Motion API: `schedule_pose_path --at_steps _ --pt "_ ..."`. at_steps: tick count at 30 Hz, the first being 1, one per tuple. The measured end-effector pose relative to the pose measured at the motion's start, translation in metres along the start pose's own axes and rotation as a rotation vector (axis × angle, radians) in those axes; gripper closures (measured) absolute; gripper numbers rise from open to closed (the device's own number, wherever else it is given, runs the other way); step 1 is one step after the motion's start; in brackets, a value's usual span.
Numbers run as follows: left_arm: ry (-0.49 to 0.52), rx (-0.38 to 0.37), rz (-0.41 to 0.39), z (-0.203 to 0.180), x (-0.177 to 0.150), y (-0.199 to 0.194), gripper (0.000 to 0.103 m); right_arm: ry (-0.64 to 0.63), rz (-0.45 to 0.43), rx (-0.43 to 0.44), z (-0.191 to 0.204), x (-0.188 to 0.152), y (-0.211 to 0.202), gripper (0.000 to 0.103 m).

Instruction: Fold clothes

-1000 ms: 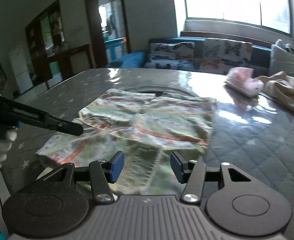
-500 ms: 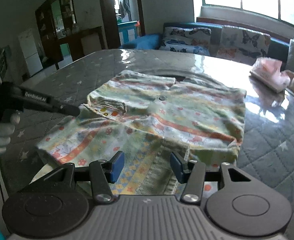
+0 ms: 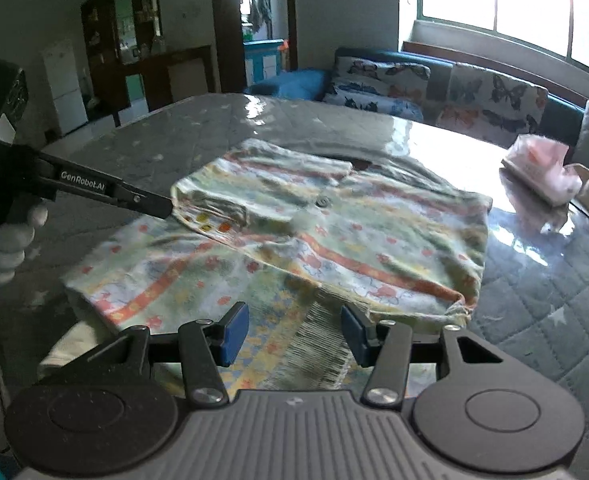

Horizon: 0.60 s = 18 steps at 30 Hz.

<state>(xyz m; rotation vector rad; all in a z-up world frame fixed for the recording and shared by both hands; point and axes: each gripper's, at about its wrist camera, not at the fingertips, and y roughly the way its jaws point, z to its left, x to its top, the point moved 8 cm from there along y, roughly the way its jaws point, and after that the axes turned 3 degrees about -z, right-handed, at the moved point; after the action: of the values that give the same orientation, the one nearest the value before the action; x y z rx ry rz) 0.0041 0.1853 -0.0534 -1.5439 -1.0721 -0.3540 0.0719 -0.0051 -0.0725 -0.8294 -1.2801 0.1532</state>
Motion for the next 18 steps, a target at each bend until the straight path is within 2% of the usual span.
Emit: schedule_pose_path --at_steps 8,14,16,18 --pt "0.114 0.008 0.044 -0.023 -0.025 -0.004 0.093 -0.048 0.042 0.004 0.012 -0.022 -0.005 0.051" --pt "0.162 0.01 0.055 -0.038 -0.035 -0.028 0.082 -0.08 0.028 0.003 0.018 -0.025 -0.019 0.05" --pt "0.171 0.012 0.064 -0.044 -0.041 -0.04 0.072 -0.086 0.042 0.0 0.018 -0.031 -0.021 0.047" --pt "0.168 0.015 0.079 -0.05 -0.048 -0.051 0.069 -0.096 0.046 -0.005 0.018 -0.036 -0.023 0.047"
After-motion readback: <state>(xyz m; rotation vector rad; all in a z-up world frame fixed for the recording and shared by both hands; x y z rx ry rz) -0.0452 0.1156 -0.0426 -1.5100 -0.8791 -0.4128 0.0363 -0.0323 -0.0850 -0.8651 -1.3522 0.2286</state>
